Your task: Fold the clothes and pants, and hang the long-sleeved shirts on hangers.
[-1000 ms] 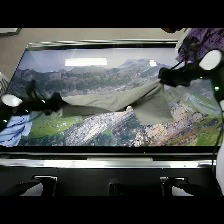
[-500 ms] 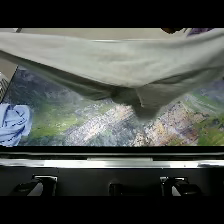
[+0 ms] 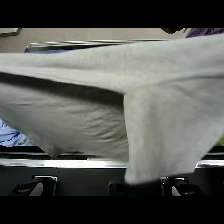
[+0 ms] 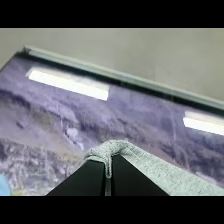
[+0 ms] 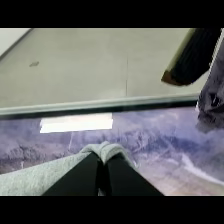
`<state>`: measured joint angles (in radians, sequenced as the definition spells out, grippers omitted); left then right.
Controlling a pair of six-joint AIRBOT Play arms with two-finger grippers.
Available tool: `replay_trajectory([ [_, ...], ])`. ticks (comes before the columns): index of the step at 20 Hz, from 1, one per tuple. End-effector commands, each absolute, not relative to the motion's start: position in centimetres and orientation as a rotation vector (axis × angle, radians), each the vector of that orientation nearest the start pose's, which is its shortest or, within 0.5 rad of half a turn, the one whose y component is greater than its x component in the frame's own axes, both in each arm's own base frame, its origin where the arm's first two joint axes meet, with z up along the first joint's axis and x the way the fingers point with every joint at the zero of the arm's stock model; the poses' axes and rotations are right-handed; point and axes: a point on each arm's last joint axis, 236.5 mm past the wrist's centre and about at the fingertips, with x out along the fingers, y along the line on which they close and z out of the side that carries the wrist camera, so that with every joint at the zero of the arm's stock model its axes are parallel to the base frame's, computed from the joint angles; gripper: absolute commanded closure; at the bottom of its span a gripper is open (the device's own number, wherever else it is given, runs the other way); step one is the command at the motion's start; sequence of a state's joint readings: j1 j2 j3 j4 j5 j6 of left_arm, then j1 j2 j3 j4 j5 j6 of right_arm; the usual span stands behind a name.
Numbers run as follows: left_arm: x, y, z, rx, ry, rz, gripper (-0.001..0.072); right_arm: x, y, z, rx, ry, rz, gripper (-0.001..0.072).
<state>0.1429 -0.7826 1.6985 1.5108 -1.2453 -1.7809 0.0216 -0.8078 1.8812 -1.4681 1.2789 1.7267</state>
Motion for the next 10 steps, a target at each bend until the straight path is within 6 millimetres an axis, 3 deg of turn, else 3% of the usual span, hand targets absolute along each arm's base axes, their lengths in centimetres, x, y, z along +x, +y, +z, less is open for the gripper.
replay_trajectory([
  [1,35.6,4.4,30.1,-0.256,0.59,0.171,0.0687,36.1,4.9,36.2,0.303,0.561,0.119,0.0675],
  [6,46.2,5.8,12.2,-0.264,0.926,0.195,0.0687,50.2,7.5,16.7,0.408,0.967,0.125,0.0674],
  [8,49.3,6.0,6.8,-0.272,0.974,0.199,0.0687,54.6,8.0,9.9,0.464,1.01,0.107,0.0674],
  [10,51.5,6.0,3.2,-0.307,0.99,0.215,0.0687,57.7,8.9,5.0,0.558,1.018,0.099,0.0674],
])
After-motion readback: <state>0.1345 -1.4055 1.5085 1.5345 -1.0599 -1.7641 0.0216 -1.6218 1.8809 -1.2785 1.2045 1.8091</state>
